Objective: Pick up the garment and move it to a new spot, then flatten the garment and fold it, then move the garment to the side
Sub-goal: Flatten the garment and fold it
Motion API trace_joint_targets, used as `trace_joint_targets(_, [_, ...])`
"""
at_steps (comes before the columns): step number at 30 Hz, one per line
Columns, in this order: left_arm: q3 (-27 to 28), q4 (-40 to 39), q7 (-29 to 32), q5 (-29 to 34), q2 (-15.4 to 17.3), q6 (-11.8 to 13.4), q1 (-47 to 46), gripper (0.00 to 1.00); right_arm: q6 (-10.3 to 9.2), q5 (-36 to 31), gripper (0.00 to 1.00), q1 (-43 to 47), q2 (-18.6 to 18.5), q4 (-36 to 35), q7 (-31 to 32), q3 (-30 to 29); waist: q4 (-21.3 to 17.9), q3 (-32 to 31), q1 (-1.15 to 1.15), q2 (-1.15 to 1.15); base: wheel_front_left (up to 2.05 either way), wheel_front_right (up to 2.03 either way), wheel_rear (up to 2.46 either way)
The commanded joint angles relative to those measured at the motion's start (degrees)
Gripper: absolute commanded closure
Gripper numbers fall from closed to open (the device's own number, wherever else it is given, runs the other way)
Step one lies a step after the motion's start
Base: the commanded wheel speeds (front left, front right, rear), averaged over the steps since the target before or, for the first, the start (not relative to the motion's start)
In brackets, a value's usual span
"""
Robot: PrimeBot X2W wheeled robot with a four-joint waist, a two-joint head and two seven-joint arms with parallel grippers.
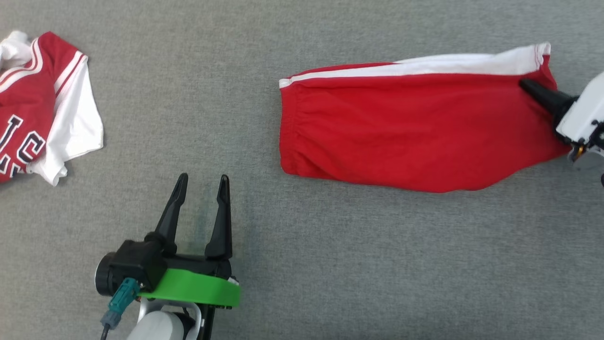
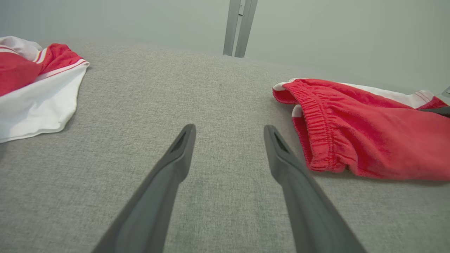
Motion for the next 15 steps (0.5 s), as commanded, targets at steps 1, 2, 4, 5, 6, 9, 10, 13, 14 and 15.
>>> trace_joint_targets(1, [0.57,0.02,-0.17,0.94,0.51,-0.2,1.8,0.0,-0.12,0.84,1.0,3.35,0.2,-0.33,-0.48,-2.05,-6.69,-7.03,0.0,0.0,0.0,0.0,0.0])
trace_joint_targets(2, [0.75,-0.17,-0.17,0.98,0.52,-0.39,2.32,0.0,-0.11,1.28,1.0,4.84,0.42,-0.67,-0.64,-3.44,-7.01,-7.51,0.0,0.0,0.0,0.0,0.0])
trace_joint_targets(4, [1.17,-0.55,-0.18,1.2,0.54,-0.66,3.36,0.0,-0.09,1.81,1.0,7.49,1.3,-1.15,-1.2,-6.22,-7.52,-8.02,0.0,0.0,0.0,0.0,0.0])
trace_joint_targets(5, [1.37,-0.73,-0.18,1.51,0.62,-0.84,4.1,0.0,-0.07,1.73,1.0,9.1,2.07,-1.09,-1.59,-7.94,-7.82,-8.3,0.0,0.0,0.0,0.0,0.0])
trace_joint_targets(6, [1.5,-0.76,-0.18,1.7,0.77,-0.89,4.6,0.0,-0.06,1.32,1.0,9.77,2.36,-0.76,-1.99,-9.17,-8.01,-8.35,0.0,0.0,0.0,0.0,0.0])
trace_joint_targets(9, [1.84,-1.12,-0.18,2.27,0.86,-1.34,5.57,0.0,-0.06,-0.55,1.0,10.63,3.48,1.23,-3.82,-13.46,-8.33,-8.14,0.0,0.0,0.0,0.0,0.0])
trace_joint_targets(10, [2.02,-1.25,-0.18,2.34,0.83,-1.41,5.77,0.0,-0.06,-1.17,1.0,10.55,3.55,2.03,-4.32,-14.84,-8.31,-8.02,0.0,0.0,0.0,0.0,0.0])
trace_joint_targets(13, [2.36,-1.49,-0.18,2.49,0.94,-1.64,6.37,0.0,-0.06,-3.57,1.0,8.94,2.17,4.75,-5.77,-19.85,-8.05,-7.29,0.0,0.0,0.0,0.0,0.0])
trace_joint_targets(14, [2.49,-1.51,-0.17,2.54,0.92,-1.7,6.39,0.0,-0.05,-4.22,1.0,8.42,1.66,5.44,-5.82,-21.12,-7.95,-7.06,0.0,0.0,0.0,0.0,0.0])
trace_joint_targets(15, [2.62,-1.56,-0.18,2.56,0.83,-1.81,6.51,0.0,-0.05,-4.92,1.0,7.88,1.18,6.28,-5.88,-22.57,-7.81,-6.86,0.0,0.0,0.0,0.0,0.0])
